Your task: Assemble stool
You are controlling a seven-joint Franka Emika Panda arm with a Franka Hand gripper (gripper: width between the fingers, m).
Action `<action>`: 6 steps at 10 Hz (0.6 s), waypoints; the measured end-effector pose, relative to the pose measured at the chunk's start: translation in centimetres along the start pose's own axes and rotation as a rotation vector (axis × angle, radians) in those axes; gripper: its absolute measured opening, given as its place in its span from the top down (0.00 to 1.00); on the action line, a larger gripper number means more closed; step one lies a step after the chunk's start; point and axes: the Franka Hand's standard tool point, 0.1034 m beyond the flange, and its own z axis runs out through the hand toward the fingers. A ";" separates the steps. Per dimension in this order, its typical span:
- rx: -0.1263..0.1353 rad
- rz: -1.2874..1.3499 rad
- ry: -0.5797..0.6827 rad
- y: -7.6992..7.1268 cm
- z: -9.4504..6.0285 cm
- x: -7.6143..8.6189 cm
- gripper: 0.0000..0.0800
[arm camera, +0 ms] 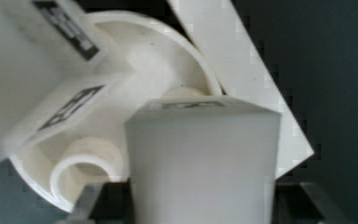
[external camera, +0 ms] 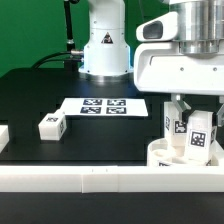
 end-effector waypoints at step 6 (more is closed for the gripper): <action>0.036 0.936 -0.040 -0.8 0.2 -0.4 0.58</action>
Offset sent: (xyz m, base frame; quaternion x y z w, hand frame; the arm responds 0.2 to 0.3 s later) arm -0.0101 0.0175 -0.0157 0.0136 -0.0011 0.4448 0.8955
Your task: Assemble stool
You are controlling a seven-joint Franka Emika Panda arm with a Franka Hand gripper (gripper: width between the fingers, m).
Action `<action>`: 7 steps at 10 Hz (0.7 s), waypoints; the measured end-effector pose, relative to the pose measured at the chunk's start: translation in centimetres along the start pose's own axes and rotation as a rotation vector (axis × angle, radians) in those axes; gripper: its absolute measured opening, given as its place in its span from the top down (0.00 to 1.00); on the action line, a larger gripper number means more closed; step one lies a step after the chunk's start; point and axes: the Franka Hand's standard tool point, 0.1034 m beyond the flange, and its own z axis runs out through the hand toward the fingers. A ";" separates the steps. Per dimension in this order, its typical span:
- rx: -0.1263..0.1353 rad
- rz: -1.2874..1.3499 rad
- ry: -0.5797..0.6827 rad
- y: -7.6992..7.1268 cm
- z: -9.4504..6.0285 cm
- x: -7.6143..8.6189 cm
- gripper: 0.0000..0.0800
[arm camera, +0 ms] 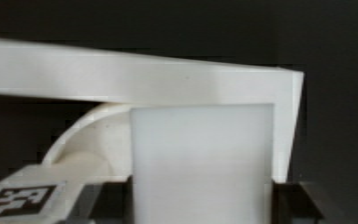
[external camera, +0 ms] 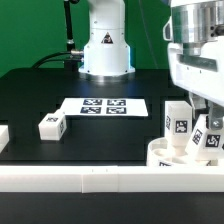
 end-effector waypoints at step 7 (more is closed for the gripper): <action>0.024 0.551 -0.066 0.0 0.1 -0.5 0.58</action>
Offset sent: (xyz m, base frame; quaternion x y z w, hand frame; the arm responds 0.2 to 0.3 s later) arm 0.0000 0.0000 0.0000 0.0000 0.0000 0.2667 0.9638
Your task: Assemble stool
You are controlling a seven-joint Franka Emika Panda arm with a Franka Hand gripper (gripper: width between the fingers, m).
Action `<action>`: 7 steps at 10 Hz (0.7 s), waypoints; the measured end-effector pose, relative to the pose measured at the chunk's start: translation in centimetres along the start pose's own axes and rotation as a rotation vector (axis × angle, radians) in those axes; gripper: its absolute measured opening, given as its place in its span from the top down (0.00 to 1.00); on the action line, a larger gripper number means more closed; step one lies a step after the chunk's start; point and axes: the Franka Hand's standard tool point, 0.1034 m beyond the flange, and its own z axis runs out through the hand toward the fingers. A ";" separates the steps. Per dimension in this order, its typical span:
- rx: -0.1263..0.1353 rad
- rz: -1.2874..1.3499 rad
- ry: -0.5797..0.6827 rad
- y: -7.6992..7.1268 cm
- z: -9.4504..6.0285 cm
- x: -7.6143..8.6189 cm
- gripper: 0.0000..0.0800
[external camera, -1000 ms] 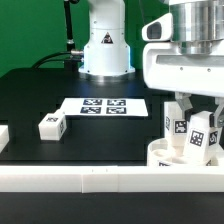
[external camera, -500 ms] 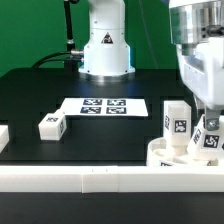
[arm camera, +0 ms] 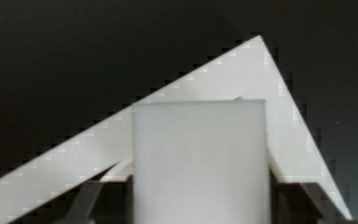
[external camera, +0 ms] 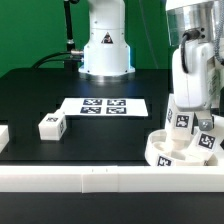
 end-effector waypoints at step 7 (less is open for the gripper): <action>0.055 -0.147 -0.053 0.4 -3.5 1.5 0.21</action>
Offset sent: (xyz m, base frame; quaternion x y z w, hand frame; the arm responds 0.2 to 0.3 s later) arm 0.0000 0.0000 0.0000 0.0000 0.0000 0.0000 1.0000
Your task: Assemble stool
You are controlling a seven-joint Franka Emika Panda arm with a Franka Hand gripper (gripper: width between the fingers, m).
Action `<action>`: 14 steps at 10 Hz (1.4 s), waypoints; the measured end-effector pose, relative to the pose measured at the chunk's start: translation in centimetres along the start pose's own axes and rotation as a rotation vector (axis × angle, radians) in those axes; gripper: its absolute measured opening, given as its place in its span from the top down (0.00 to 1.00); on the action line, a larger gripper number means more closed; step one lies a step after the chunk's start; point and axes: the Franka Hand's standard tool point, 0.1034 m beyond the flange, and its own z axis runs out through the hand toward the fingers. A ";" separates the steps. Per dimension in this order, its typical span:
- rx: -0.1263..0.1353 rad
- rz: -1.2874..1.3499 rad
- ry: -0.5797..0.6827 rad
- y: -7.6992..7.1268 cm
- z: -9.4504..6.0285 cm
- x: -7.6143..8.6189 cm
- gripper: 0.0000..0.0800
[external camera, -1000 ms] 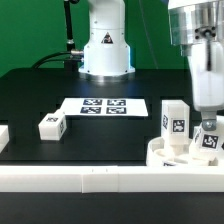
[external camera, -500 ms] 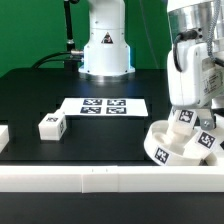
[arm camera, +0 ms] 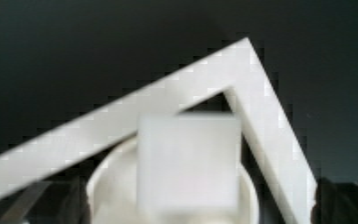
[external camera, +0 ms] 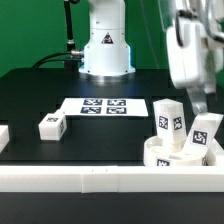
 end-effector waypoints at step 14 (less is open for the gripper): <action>0.000 -0.515 0.053 -2.3 -4.9 15.1 0.19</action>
Offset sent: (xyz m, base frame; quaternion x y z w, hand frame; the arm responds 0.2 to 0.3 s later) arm 0.0000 0.0000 0.0000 0.0000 0.0000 0.0000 1.0000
